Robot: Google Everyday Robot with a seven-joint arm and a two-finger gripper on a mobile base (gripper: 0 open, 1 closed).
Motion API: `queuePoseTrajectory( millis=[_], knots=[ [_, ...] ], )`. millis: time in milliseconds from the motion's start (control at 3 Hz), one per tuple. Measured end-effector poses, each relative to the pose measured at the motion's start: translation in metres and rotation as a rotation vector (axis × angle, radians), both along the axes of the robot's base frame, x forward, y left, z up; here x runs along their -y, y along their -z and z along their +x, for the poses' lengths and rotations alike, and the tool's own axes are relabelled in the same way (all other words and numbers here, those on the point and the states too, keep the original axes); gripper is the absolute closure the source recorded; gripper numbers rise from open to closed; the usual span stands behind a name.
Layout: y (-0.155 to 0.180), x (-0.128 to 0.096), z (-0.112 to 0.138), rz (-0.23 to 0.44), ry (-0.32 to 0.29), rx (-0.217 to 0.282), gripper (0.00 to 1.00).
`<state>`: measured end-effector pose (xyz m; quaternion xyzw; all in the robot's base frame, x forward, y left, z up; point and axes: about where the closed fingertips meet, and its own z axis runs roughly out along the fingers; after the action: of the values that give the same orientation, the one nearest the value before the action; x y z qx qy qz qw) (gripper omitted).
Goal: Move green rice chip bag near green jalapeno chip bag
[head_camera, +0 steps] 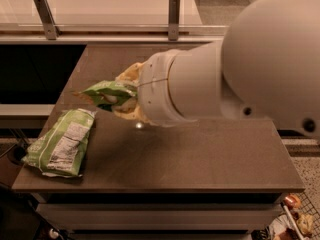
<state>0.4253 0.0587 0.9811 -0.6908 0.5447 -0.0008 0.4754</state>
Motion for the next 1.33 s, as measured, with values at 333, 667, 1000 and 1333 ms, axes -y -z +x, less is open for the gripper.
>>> queuePoseTrajectory(
  millis=[333, 667, 1000, 1333],
  knots=[
    [-0.004, -0.008, -0.008, 0.011, -0.036, 0.016, 0.82],
    [-0.011, -0.012, -0.011, 0.008, -0.039, 0.032, 0.58],
    [-0.020, -0.016, -0.015, 0.006, -0.044, 0.051, 0.36],
    [-0.032, -0.022, -0.020, 0.004, -0.051, 0.075, 0.13]
  ],
)
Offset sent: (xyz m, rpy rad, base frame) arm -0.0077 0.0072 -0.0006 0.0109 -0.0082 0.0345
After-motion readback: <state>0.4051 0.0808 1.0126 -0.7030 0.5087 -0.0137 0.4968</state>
